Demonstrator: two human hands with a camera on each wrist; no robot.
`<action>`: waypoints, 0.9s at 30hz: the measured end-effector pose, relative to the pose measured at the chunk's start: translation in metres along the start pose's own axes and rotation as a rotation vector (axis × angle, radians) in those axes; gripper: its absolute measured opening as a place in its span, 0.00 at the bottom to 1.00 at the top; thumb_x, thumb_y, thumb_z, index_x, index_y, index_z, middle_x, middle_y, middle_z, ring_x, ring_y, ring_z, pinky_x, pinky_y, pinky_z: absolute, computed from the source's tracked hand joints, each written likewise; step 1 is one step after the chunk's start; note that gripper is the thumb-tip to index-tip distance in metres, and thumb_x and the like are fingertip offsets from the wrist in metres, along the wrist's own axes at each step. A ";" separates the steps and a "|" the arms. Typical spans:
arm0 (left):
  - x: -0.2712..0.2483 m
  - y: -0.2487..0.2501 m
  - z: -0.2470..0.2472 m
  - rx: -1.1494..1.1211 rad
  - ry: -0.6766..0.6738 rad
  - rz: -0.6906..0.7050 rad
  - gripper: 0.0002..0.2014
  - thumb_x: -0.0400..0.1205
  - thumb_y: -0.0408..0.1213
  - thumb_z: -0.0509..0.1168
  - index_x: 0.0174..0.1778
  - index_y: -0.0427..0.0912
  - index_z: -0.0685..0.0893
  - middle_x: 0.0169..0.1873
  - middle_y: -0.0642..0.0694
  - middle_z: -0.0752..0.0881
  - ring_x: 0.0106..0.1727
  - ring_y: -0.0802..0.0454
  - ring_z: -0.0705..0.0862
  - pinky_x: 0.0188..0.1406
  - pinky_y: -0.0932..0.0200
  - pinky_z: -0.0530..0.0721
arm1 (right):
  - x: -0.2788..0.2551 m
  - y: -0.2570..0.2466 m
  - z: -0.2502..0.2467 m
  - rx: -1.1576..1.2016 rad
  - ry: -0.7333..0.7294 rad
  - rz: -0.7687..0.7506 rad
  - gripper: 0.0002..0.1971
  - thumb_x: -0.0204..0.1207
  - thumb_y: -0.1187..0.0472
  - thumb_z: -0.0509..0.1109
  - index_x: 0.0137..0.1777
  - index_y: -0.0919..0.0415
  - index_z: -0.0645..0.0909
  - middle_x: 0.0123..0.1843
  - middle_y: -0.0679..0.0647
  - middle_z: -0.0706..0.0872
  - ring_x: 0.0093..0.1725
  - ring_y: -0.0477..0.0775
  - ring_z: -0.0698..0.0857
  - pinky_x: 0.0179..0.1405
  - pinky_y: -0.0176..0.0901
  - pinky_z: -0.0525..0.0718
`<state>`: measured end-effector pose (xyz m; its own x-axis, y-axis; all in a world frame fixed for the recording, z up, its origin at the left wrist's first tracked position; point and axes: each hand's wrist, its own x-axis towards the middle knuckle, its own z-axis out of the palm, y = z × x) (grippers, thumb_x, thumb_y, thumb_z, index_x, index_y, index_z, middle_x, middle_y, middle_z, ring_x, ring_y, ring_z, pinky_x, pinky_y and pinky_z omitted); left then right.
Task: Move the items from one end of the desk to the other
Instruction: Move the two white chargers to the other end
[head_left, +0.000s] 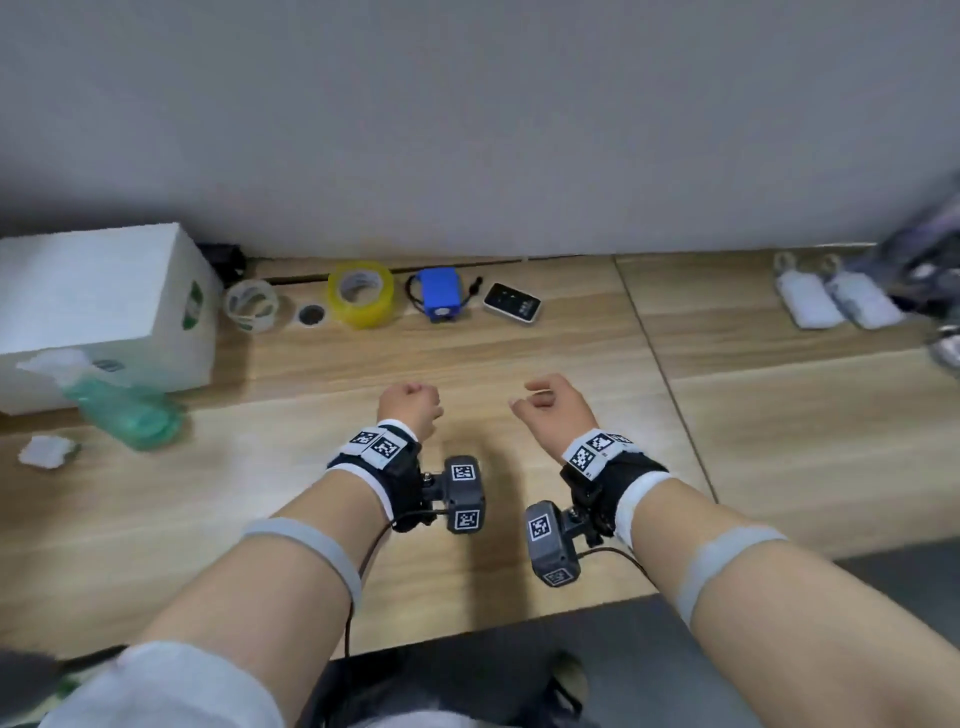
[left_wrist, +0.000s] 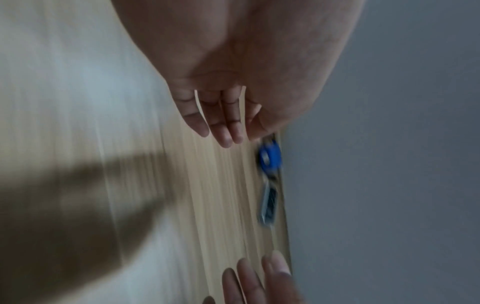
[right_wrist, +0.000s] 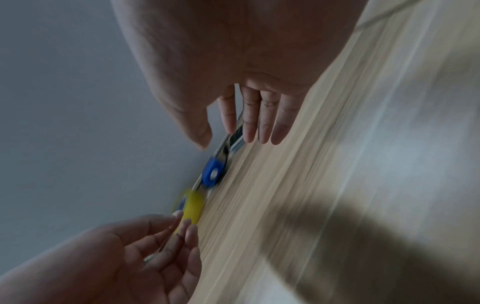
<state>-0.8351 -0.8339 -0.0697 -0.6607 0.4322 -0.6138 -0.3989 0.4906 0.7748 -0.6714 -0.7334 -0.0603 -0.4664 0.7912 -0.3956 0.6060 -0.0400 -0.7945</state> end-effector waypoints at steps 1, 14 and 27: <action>-0.009 0.004 0.028 0.000 -0.043 0.027 0.03 0.85 0.31 0.63 0.48 0.42 0.81 0.44 0.41 0.84 0.33 0.52 0.81 0.40 0.56 0.80 | -0.003 0.009 -0.027 0.000 0.033 0.001 0.19 0.76 0.50 0.74 0.63 0.54 0.79 0.55 0.51 0.84 0.52 0.51 0.85 0.56 0.44 0.82; -0.147 0.043 0.353 0.131 -0.432 0.250 0.06 0.86 0.31 0.61 0.48 0.43 0.83 0.40 0.46 0.84 0.37 0.53 0.84 0.38 0.57 0.81 | -0.058 0.143 -0.351 0.063 0.417 0.147 0.14 0.75 0.55 0.74 0.60 0.57 0.82 0.50 0.52 0.85 0.47 0.55 0.85 0.53 0.46 0.81; -0.089 0.068 0.561 0.166 -0.375 0.126 0.04 0.85 0.32 0.63 0.46 0.44 0.80 0.40 0.46 0.83 0.38 0.53 0.83 0.40 0.57 0.84 | 0.064 0.217 -0.515 -0.112 0.324 0.230 0.17 0.74 0.56 0.74 0.62 0.56 0.79 0.58 0.57 0.86 0.54 0.59 0.87 0.56 0.49 0.83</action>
<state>-0.4465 -0.4148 -0.0472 -0.4089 0.7266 -0.5521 -0.2016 0.5181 0.8312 -0.2377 -0.3773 -0.0212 -0.0942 0.9213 -0.3773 0.7454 -0.1860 -0.6402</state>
